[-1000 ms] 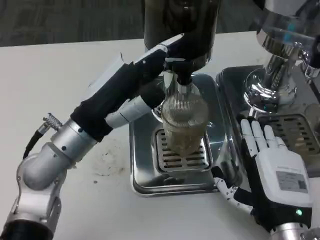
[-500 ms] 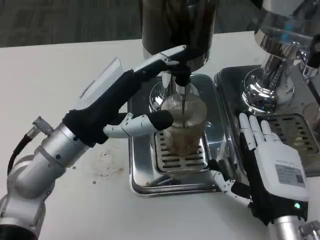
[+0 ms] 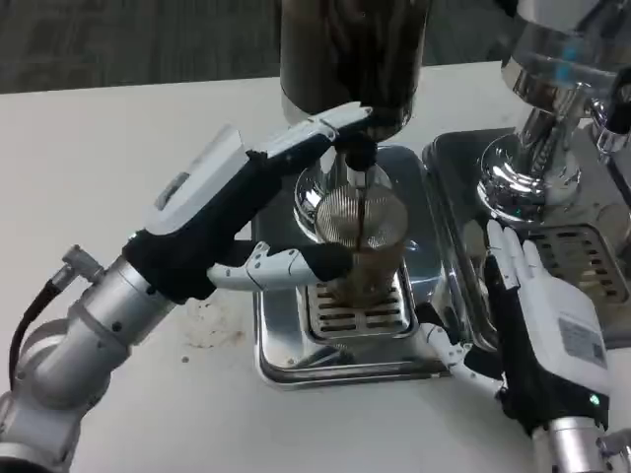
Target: Grasp the cup under the faucet to collect the drink, then remove the cup.
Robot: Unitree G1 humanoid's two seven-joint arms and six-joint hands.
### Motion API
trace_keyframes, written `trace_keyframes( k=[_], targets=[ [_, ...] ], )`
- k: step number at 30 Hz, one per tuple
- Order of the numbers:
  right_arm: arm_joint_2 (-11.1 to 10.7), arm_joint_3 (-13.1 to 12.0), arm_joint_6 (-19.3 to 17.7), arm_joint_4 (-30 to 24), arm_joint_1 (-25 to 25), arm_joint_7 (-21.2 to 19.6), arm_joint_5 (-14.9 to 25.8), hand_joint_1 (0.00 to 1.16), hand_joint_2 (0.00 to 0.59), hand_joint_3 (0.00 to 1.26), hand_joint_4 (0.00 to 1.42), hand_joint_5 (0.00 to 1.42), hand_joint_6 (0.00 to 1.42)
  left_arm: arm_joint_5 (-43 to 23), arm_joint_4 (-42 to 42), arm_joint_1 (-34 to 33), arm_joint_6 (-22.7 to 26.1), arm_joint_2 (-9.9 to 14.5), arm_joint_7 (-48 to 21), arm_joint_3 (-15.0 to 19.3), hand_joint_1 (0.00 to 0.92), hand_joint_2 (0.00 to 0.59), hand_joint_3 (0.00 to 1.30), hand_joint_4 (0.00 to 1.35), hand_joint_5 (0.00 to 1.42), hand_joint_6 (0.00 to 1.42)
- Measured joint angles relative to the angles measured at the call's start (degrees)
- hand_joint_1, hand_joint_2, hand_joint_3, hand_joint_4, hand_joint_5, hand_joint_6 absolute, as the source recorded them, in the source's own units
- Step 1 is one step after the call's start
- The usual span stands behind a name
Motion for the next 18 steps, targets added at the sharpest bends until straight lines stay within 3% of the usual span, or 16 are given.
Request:
trace_keyframes(
  k=[6,12,18],
  targets=[
    [-0.3,-1.4,-3.5,1.8,-0.8,2.2,4.5,0.45,0.286,0.00,0.00,0.00,0.10,3.7,-1.3,0.8,-0.1,0.8,4.0,-0.5,0.000,0.104,0.20,0.12,0.26,0.20],
    [-0.5,-2.3,-8.2,3.8,-3.1,6.9,10.4,0.46,0.250,0.00,0.00,0.00,0.08,3.7,-1.7,1.6,-0.1,1.3,5.5,-1.4,0.000,0.108,0.21,0.12,0.26,0.20],
    [-0.4,-3.3,-10.5,6.2,-6.0,10.2,14.2,0.47,0.225,0.00,0.00,0.00,0.07,3.4,-2.1,2.1,0.0,1.6,6.4,-1.8,0.000,0.111,0.21,0.12,0.26,0.20]
  ],
)
